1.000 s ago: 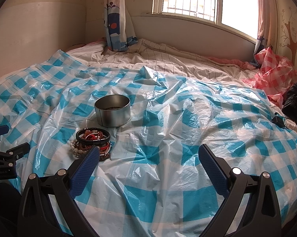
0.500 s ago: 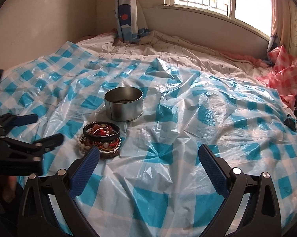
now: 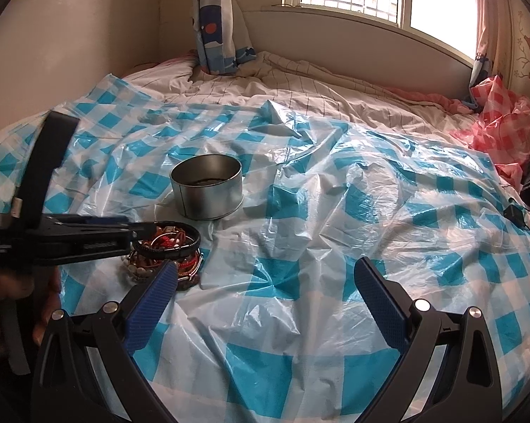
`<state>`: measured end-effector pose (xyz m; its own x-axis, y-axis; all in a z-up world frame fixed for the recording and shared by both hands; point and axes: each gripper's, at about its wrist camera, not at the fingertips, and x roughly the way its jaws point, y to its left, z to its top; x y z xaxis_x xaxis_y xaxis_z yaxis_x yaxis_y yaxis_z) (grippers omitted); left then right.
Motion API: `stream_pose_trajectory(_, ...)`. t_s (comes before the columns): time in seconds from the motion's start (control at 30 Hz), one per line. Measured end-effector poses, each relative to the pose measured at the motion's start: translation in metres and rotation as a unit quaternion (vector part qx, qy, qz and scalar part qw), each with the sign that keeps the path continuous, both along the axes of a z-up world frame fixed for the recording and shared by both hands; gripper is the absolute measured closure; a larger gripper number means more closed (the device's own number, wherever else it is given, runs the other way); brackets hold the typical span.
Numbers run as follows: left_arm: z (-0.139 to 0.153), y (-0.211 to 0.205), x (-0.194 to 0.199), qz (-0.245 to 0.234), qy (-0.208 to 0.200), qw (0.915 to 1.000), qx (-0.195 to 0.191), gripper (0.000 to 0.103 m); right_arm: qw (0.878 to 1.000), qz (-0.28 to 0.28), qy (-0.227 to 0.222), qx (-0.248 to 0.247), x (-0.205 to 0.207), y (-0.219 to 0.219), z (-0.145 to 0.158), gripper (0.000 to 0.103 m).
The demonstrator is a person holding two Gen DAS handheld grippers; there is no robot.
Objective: Organize jewelry
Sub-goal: 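Reach the left gripper into the jewelry dish and grasp the black coiled bracelet, then lift the black bracelet with the left gripper while the right gripper grasps a red cord bracelet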
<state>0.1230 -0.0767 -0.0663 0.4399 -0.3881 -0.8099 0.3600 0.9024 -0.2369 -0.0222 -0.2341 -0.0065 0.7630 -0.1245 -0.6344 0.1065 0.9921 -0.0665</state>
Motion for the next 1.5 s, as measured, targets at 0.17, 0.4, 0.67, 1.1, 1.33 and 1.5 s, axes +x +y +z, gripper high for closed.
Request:
stream_pose_trajectory(0.17, -0.001, 0.004, 0.001, -0.002, 0.005, 0.9999, -0.014, 0.096, 1.000, 0.003, 0.002, 0.002, 0.002, 0.001, -0.002, 0.007)
stream_pose_trajectory(0.4, 0.012, 0.017, 0.000, 0.006, -0.011, 0.9986, -0.052, 0.098, 1.000, 0.010, 0.006, 0.009, 0.003, 0.002, -0.003, 0.007)
stream_pose_trajectory(0.67, 0.010, 0.028, 0.007, 0.021, -0.001, 0.9988, -0.045, 0.099, 0.999, 0.022, 0.015, 0.025, 0.010, 0.000, -0.007, 0.007)
stream_pose_trajectory(1.1, -0.004, 0.015, 0.010, 0.014, 0.003, 0.9999, -0.005, 0.058, 0.999, 0.023, 0.012, 0.026, 0.010, 0.000, -0.006, 0.007)
stream_pose_trajectory(1.33, -0.011, 0.006, 0.009, -0.016, 0.022, 0.9996, 0.002, 0.096, 0.999, 0.023, 0.012, 0.026, 0.010, 0.001, -0.006, 0.007)
stream_pose_trajectory(1.5, 0.001, 0.024, 0.011, 0.001, 0.019, 0.9977, -0.064, 0.097, 0.999, 0.031, 0.013, 0.033, 0.011, 0.003, -0.005, 0.007)
